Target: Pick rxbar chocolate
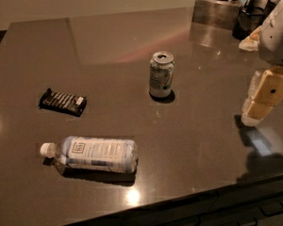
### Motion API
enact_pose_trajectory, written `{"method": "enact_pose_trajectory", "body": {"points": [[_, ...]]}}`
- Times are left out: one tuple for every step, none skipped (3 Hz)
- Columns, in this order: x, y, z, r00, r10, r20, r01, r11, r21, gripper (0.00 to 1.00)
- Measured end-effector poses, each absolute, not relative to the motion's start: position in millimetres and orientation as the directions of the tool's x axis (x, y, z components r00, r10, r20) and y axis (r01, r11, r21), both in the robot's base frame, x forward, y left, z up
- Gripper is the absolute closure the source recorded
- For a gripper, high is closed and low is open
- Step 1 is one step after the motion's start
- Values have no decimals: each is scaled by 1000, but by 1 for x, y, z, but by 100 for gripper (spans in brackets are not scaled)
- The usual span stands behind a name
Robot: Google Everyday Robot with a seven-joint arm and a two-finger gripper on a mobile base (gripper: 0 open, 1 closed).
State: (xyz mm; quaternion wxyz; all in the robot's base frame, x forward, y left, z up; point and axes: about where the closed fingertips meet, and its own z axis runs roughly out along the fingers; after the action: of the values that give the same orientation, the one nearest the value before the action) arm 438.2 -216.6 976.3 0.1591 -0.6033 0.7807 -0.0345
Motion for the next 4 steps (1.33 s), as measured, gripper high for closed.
{"method": "enact_pose_trajectory", "body": {"points": [[438,-216,977,-221,-953,-208,-930,270,-248,0],[453,-201,985,-219,-935,-279,-926,289,-241,0],[473,-170,997,-196,-909,-367,-931,290,-221,0],[496,-123,999,-169,-884,-436,-945,272,-185,0]]}}
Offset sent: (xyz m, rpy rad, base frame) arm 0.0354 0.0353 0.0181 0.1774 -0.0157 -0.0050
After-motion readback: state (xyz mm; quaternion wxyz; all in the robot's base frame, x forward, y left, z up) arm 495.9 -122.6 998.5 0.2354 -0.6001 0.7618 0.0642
